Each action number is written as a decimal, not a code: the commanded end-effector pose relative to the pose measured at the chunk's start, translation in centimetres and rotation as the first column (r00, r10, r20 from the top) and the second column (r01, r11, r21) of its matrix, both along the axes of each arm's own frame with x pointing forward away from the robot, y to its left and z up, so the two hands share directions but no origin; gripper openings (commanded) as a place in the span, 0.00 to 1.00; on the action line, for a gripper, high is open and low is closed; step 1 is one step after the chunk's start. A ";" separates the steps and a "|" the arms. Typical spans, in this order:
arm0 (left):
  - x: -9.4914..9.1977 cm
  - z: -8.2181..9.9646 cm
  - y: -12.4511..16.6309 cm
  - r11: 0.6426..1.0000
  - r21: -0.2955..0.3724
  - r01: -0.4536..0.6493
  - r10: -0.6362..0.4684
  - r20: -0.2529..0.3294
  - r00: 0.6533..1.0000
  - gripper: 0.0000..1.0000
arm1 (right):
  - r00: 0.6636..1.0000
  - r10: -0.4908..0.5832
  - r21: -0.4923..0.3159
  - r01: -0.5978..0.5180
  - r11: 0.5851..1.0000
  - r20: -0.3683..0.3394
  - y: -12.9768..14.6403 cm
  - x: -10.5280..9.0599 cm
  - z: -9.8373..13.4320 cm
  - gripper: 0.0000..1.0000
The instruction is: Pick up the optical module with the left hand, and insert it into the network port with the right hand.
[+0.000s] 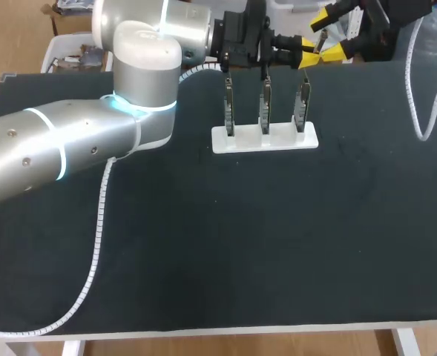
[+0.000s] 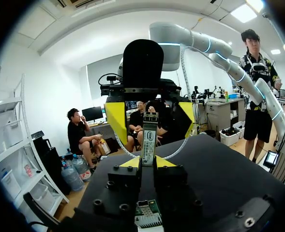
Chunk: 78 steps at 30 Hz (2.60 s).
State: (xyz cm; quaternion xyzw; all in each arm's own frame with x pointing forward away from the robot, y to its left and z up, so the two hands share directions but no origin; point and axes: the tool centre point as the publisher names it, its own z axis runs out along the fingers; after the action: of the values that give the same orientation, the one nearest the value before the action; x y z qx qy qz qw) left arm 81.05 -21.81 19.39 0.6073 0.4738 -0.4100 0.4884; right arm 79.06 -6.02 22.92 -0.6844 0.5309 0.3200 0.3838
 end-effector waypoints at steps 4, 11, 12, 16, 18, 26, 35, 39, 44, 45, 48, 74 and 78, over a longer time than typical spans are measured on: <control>0.3 0.1 -0.1 1.000 0.004 0.006 -0.006 -0.002 1.000 0.00 | 1.000 0.001 0.001 -0.001 1.000 0.000 0.0 0.1 0.0 0.24; 0.3 0.1 -0.1 1.000 0.004 0.006 -0.006 -0.002 1.000 0.00 | 1.000 0.001 0.001 -0.001 1.000 0.000 0.0 0.1 0.0 0.00; 0.3 0.1 -0.1 1.000 0.004 0.006 -0.006 -0.002 1.000 0.00 | 1.000 0.001 0.001 -0.001 1.000 0.000 0.0 0.1 0.0 0.00; 0.3 0.1 -0.1 1.000 0.004 0.006 -0.006 -0.002 1.000 0.00 | 1.000 0.001 0.001 -0.001 1.000 0.000 0.0 0.1 0.0 0.00; 0.3 0.1 -0.1 1.000 0.004 0.006 -0.006 -0.002 1.000 0.00 | 1.000 0.001 0.001 -0.001 1.000 0.000 0.0 0.1 0.0 0.00; 0.3 0.1 -0.1 1.000 0.004 0.006 -0.006 -0.002 1.000 0.00 | 1.000 0.001 0.001 -0.001 1.000 0.000 0.0 0.1 0.0 0.00; 0.3 0.1 -0.1 1.000 0.004 0.006 -0.006 -0.002 1.000 1.00 | 1.000 0.001 0.001 -0.001 1.000 0.000 0.0 0.1 0.0 0.00; 0.3 0.1 -0.1 1.000 0.004 0.006 -0.006 -0.002 1.000 1.00 | 1.000 0.001 0.001 -0.001 1.000 0.000 0.0 0.1 0.0 0.00; 0.3 0.1 -0.1 1.000 0.004 0.006 -0.006 -0.002 1.000 1.00 | 1.000 0.001 0.001 -0.001 1.000 0.000 0.0 0.1 0.0 0.00; 0.3 0.1 -0.1 1.000 0.004 0.006 -0.006 -0.002 1.000 1.00 | 1.000 0.001 0.001 -0.001 1.000 0.000 0.0 0.1 0.0 0.00; 0.3 0.1 -0.1 1.000 0.004 0.006 -0.006 -0.002 1.000 1.00 | 1.000 0.001 0.001 -0.001 1.000 0.000 0.0 0.1 0.0 0.00; -1.3 0.4 3.5 0.970 0.224 -0.093 0.114 -0.083 0.990 1.00 | 1.000 0.001 0.001 -0.001 1.000 0.000 0.0 0.1 0.0 0.00; -1.5 0.3 3.8 0.968 0.229 -0.106 0.128 -0.083 0.988 1.00 | 1.000 0.001 0.001 -0.001 1.000 0.000 0.0 0.1 0.0 0.00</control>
State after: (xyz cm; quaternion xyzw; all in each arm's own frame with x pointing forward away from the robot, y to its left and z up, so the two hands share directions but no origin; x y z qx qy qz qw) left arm 80.83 -18.56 19.58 0.6178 0.5668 -0.3663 0.4035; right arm 79.19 -6.01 22.91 -0.6848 0.5304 0.3210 0.3831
